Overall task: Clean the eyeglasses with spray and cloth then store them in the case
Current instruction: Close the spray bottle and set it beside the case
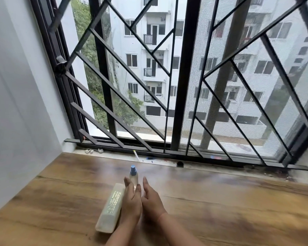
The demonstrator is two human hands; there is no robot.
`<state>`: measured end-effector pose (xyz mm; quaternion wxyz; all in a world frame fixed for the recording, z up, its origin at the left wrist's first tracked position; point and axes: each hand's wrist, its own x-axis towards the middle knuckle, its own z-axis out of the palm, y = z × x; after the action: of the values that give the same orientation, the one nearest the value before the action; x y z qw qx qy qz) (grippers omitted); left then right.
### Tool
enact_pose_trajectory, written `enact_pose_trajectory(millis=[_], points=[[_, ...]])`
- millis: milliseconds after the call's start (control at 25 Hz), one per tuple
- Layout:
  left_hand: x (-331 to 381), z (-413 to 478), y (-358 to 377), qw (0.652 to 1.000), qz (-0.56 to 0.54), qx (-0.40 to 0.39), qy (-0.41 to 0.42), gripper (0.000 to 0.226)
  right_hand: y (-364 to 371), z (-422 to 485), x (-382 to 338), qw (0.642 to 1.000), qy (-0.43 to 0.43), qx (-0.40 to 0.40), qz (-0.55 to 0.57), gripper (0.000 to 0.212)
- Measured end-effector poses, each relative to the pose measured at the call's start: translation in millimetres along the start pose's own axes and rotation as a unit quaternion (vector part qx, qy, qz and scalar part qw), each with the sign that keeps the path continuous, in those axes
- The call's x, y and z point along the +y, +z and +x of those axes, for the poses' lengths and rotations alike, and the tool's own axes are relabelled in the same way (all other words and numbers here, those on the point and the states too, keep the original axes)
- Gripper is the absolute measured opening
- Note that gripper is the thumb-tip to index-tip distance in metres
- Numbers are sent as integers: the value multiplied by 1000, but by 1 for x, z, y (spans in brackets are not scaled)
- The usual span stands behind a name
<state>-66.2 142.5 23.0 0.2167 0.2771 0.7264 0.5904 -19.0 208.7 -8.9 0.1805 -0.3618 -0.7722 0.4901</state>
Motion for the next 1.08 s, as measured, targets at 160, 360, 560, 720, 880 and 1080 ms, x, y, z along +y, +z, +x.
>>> enact_pose_trajectory(millis=[160, 360, 560, 720, 880, 1080], points=[[-19, -22, 10, 987, 132, -18, 93, 54, -9, -18, 26, 968, -114, 84, -207, 58], [-46, -36, 19, 901, 373, -52, 215, 76, -42, -63, 49, 926, -67, 93, -359, 50], [-42, -48, -18, 889, 418, 54, 179, 74, -75, -108, 78, 887, -81, 238, -387, 63], [-46, -46, -53, 911, 407, 56, 36, 70, -92, -149, 100, 879, -98, 287, -368, 56], [-61, -50, -64, 906, 410, 86, 64, 50, -93, -174, 104, 873, -81, 292, -383, 59], [-60, -59, -70, 934, 342, 87, 61, 50, -91, -181, 98, 859, -79, 290, -415, 58]])
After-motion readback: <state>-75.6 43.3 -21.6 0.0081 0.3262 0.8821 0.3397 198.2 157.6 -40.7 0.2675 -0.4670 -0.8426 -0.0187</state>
